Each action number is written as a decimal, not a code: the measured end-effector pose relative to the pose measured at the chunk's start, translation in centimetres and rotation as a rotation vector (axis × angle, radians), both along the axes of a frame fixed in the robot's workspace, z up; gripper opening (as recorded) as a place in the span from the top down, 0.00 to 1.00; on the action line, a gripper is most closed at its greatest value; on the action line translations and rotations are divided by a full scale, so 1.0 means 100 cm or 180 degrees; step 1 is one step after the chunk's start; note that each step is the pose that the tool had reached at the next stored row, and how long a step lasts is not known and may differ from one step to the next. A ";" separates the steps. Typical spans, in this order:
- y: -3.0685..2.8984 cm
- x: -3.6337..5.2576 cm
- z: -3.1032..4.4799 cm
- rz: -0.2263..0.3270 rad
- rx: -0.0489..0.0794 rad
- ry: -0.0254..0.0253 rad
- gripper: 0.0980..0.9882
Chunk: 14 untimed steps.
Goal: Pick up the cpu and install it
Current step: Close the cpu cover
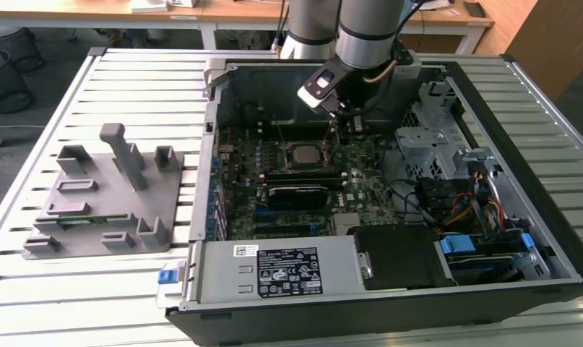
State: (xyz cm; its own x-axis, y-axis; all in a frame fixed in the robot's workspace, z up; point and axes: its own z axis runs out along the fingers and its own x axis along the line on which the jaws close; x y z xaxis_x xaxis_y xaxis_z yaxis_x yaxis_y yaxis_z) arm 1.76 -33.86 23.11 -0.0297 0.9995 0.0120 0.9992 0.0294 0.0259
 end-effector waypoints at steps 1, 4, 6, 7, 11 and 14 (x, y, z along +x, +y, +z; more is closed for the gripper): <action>0.0000 -0.0001 -0.0003 0.0000 0.0000 0.0000 0.99; 0.0000 -0.0005 -0.0010 0.0000 0.0000 0.0000 0.99; 0.0000 -0.0007 -0.0015 0.0000 0.0000 0.0000 0.99; 0.0000 -0.0009 -0.0017 0.0000 0.0000 0.0000 0.99; 0.0000 -0.0014 -0.0026 0.0000 0.0000 0.0000 0.99; 0.0000 -0.0018 -0.0032 0.0000 0.0000 0.0000 0.99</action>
